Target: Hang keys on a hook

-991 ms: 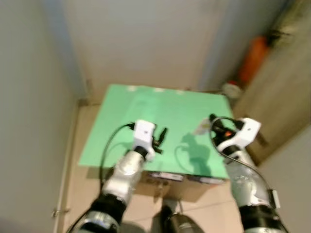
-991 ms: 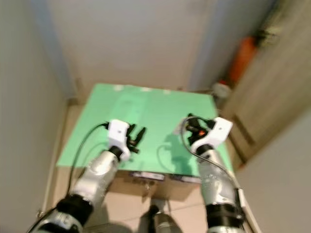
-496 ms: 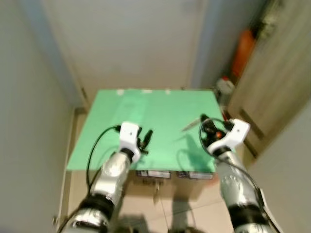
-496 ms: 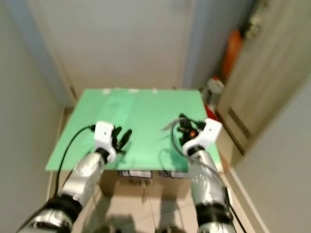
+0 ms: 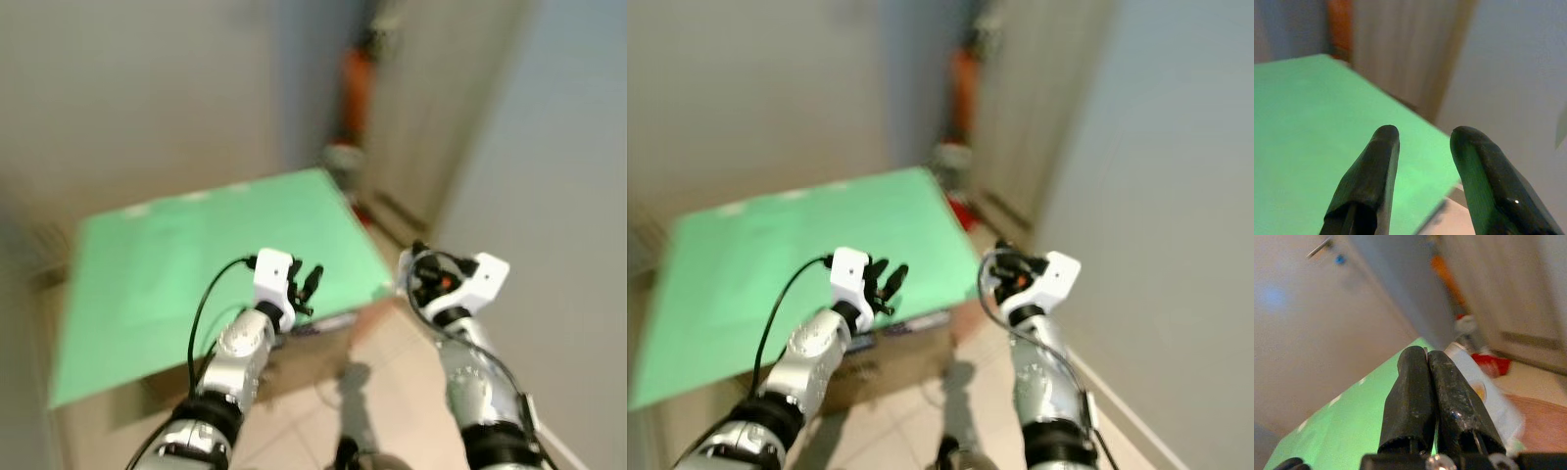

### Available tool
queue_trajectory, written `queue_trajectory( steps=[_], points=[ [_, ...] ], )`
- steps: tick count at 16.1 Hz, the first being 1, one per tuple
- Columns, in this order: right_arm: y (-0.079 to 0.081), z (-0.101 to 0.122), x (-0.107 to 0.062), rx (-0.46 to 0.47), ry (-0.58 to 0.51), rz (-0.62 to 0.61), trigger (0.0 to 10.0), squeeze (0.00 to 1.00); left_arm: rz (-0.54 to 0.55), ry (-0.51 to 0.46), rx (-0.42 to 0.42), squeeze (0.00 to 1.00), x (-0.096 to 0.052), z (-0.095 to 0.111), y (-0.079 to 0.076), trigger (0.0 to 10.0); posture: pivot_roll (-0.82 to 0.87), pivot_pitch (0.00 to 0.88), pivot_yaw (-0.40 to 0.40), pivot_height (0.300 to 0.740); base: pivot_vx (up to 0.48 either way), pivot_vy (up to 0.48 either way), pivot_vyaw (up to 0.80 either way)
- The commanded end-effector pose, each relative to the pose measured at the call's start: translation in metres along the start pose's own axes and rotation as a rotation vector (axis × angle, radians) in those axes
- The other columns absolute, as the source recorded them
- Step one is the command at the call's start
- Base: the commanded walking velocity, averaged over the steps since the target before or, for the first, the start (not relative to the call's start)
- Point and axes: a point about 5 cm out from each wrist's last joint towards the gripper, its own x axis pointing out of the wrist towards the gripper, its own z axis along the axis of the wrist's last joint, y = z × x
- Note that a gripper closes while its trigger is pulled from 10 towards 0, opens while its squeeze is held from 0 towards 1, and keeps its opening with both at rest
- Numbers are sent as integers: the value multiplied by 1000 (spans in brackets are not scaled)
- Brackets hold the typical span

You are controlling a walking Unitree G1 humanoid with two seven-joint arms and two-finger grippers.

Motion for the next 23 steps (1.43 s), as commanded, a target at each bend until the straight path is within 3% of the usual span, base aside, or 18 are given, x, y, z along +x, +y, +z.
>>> queue_trajectory(
  steps=[1, 8, 9, 11, 19, 23],
  points=[
    [2, 6, 4, -3, -21, 26, 10000, 0, 5, -34, 6, 0, 5, 10, 2, 10000, -76, 0, 19, 740, 0, 0, -800],
    [1, 27, 8, 23, -93, 57, 10000, 0, 22, -83, -33, 0, 14, 27, 10, 10000, -104, 0, 19, 740, 0, 0, -800],
    [1, 28, 8, 26, -98, 57, 10000, 0, 37, -105, -98, 0, 15, 30, 12, 10000, -108, 0, 23, 740, 0, 0, -800],
    [1, 26, 8, 31, -97, 56, 10000, 0, 42, -122, -141, 0, 18, 33, 10, 10000, -113, 0, 22, 740, 0, 0, -800],
    [3, 25, 6, 29, -82, 68, 10000, 0, 28, -115, -129, 0, 20, 31, 4, 10000, -115, 0, 4, 740, 0, 0, -800],
    [-2, 31, 10, -17, -68, 85, 10000, 0, 15, -89, -97, 0, 21, 23, -8, 10000, -116, 0, 12, 740, 0, 0, -800]
  ],
)
